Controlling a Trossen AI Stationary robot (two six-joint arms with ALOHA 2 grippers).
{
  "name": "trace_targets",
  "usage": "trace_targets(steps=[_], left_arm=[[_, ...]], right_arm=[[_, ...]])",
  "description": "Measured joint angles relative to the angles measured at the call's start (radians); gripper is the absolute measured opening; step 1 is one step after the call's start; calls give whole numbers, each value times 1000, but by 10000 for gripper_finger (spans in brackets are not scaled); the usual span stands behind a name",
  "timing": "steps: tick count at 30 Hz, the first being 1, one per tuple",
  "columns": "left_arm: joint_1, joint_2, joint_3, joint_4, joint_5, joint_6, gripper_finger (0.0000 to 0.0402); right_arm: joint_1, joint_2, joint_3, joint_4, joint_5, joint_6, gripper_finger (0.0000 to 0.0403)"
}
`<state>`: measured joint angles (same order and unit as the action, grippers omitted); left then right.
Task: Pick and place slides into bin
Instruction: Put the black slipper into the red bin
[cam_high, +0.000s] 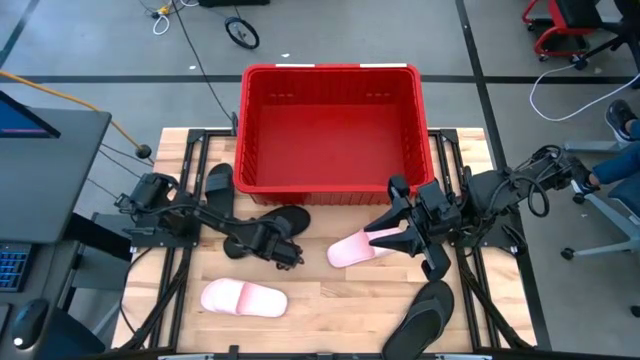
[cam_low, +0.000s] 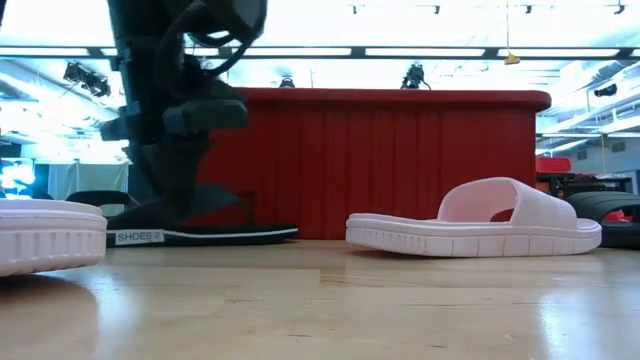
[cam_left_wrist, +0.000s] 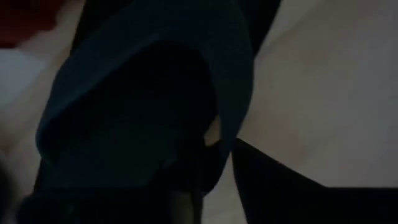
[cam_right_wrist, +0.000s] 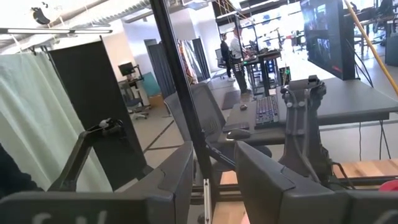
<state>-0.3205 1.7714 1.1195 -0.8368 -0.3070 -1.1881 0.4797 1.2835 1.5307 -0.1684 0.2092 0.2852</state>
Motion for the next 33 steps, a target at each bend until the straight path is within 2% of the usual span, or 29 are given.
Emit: trace_targets(steps=[3,9,15,17,20,26,30,33], left_arm=[[6,0,24,1,42,39,15],[-15,-1,139,-7,167,78,9],[-73,-7,413,-80,170,189,7],[-85,-8,529,-125,118,232,6],[-85,-8,718,-245,-26,276,7],[13,-10,1044,-490,-304,290,6],[131,-11,1174,-545,-399,370,6],[259,-11,1196,-545,-404,436,7]], right_arm=[[0,0,0,-1,0,0,124],[0,0,0,-1,0,0,124],[0,0,0,-5,0,0,124],[0,0,0,-5,0,1,124],[0,0,0,-5,0,18,124],[0,0,0,-5,0,78,124],[1,0,0,-5,0,89,124],[1,0,0,-5,0,87,124]])
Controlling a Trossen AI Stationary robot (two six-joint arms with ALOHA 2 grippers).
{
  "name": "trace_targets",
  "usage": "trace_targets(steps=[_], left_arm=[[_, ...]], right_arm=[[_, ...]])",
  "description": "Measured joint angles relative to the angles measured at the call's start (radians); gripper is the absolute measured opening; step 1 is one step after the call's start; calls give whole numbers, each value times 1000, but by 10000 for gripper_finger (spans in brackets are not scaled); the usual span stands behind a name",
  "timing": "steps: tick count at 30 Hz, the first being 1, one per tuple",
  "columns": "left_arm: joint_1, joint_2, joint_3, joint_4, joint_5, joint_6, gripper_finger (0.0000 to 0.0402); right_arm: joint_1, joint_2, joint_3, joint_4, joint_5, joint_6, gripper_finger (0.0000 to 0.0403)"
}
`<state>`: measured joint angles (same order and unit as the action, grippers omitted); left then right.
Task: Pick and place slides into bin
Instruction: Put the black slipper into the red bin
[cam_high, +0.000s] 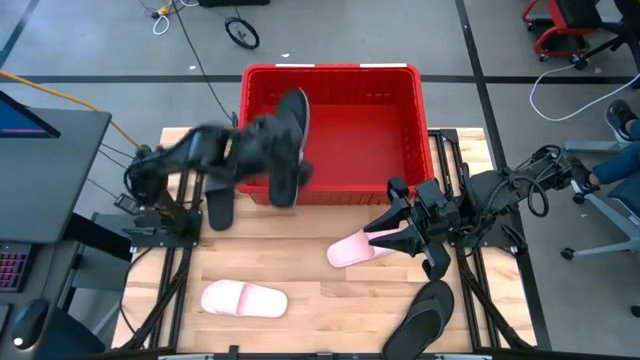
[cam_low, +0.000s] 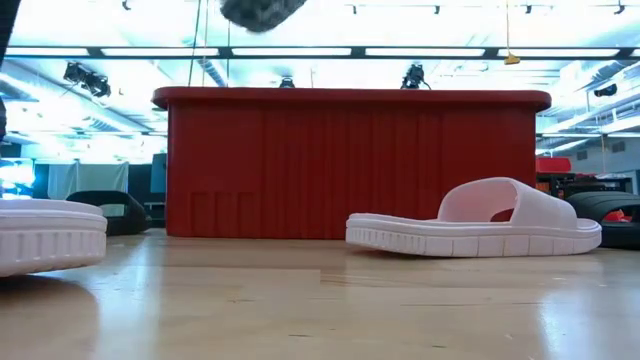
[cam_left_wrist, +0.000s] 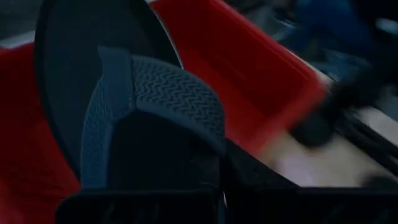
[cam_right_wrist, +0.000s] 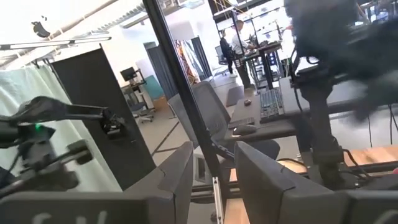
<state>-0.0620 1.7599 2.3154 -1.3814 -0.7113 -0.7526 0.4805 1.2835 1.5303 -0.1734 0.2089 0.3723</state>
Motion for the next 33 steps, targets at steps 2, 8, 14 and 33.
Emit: trace_targets(steps=[2,8,14,33], left_arm=[[90,6,-2,-4,7,40,7],[326,44,-132,9,133,118,6],[473,71,-427,220,305,192,6],[747,73,-851,695,426,160,21]], right_arm=[[0,0,0,0,0,-8,124],[0,0,0,-9,0,-25,124],[0,0,0,-33,0,-1,124],[-1,0,0,-86,0,0,124]])
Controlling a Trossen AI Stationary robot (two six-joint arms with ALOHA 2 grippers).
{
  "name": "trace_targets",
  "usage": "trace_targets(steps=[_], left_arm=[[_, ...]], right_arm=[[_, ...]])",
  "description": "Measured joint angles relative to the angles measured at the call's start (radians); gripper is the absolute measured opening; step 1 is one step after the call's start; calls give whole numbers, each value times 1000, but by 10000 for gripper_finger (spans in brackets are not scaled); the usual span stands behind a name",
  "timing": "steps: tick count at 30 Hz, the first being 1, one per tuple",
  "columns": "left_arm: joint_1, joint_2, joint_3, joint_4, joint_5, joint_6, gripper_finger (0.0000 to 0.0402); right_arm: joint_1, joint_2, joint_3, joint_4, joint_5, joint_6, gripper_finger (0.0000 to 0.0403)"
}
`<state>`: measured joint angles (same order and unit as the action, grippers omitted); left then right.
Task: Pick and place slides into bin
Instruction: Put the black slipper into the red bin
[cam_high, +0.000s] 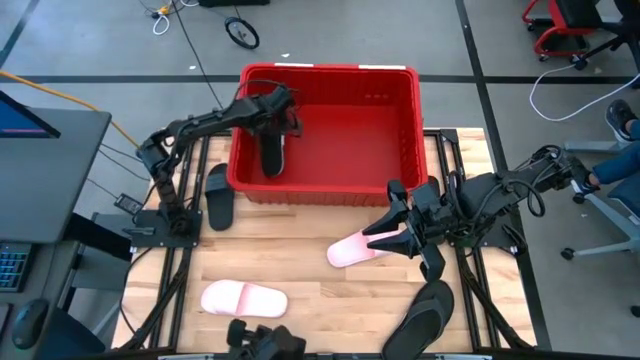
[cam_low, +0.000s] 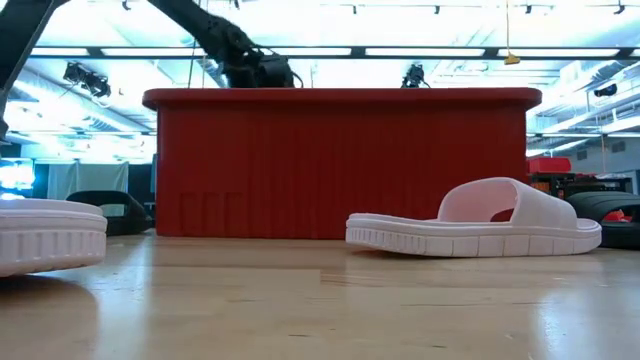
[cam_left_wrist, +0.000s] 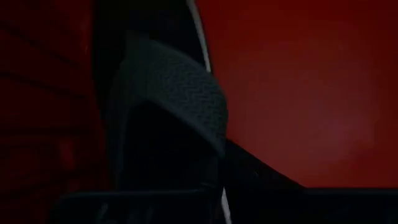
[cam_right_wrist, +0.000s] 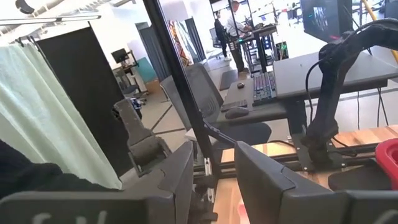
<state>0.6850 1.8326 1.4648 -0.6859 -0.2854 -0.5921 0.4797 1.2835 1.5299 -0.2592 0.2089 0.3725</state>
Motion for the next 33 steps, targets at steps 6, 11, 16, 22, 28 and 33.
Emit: trace_targets(steps=[6,11,16,22,28,33], left_arm=[[17,62,-3,36,65,-29,21],[11,127,-3,33,73,-26,55],[11,158,-3,33,57,-73,107],[20,159,15,43,-25,-76,144],[12,157,92,35,-27,-69,152],[11,157,187,-35,-26,-66,142]], right_arm=[[0,0,0,-4,0,2,124],[0,0,0,-6,0,2,124],[1,0,0,-38,0,74,124],[2,0,0,-218,-1,259,124],[1,0,0,-451,-1,430,124],[1,19,0,-584,-22,495,124]])
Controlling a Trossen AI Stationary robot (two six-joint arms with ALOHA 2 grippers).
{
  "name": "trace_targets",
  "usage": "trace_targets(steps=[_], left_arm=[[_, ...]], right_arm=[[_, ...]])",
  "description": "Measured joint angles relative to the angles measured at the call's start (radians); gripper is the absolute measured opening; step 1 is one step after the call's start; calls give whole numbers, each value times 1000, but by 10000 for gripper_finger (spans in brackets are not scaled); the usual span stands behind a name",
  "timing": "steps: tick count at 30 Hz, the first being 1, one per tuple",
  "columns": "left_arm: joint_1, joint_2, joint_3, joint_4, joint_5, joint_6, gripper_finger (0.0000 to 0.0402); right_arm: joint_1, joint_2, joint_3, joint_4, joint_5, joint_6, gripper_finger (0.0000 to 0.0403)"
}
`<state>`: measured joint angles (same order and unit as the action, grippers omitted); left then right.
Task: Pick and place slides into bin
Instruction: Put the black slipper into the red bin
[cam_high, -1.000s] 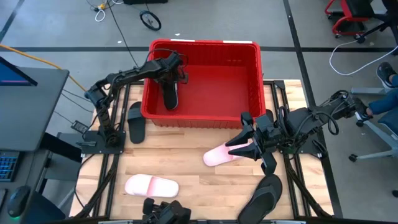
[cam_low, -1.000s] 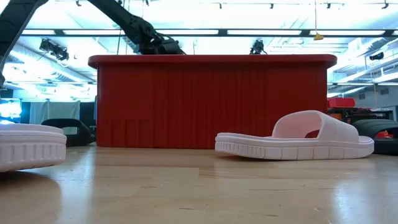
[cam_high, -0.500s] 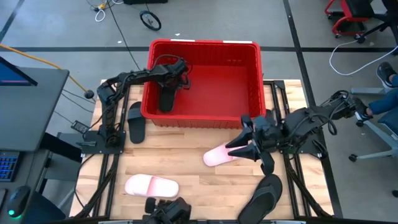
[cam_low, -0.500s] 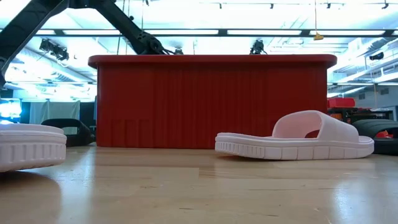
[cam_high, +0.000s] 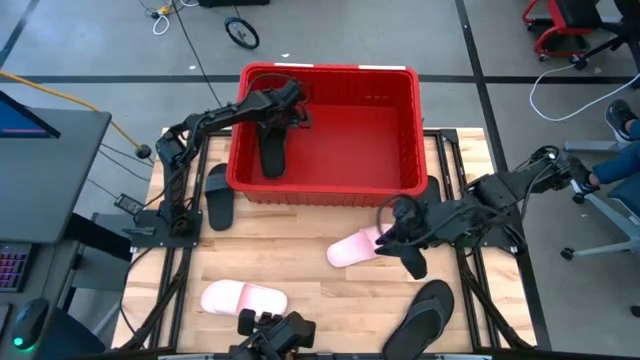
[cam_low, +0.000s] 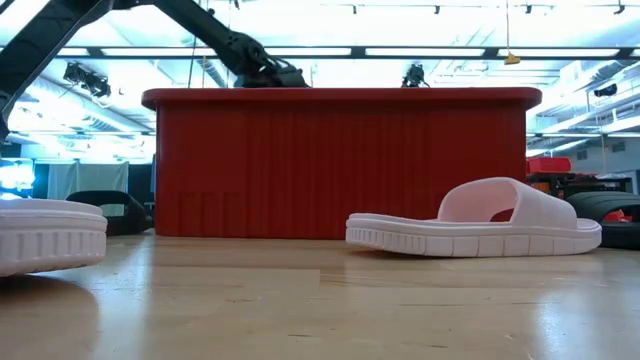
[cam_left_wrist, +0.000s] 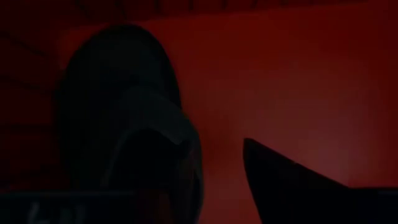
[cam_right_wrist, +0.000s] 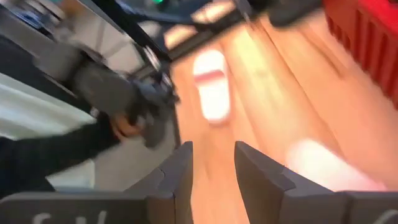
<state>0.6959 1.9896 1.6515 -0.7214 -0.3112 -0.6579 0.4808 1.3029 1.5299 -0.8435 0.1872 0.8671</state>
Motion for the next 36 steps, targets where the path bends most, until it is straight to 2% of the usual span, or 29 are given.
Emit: trace_targets(steps=[4,6,8,11,13,15,21,25,30,36], left_arm=[[1,0,97,-108,0,0,135],[-2,0,160,-169,22,8,132],[-8,-1,222,-187,81,52,130],[-18,-1,333,-188,236,155,128],[-33,-1,410,-179,310,194,128],[-54,-1,488,-182,340,205,130],[-139,-2,700,-195,353,244,137],[-205,-50,683,-165,365,286,134],[-278,-69,682,-175,369,358,126],[-344,-69,682,-176,367,365,124]], right_arm=[[42,59,0,-63,-29,142,124],[83,108,0,-79,-92,181,124],[131,165,0,-102,-159,234,125],[180,226,-1,-103,-221,313,131],[198,235,-1,-103,-221,348,139],[206,236,-1,-105,-219,379,150],[253,257,0,-175,-210,572,185],[319,350,0,-242,-218,830,206],[388,478,0,-363,-328,1134,217],[437,597,0,-456,-453,1247,213]])
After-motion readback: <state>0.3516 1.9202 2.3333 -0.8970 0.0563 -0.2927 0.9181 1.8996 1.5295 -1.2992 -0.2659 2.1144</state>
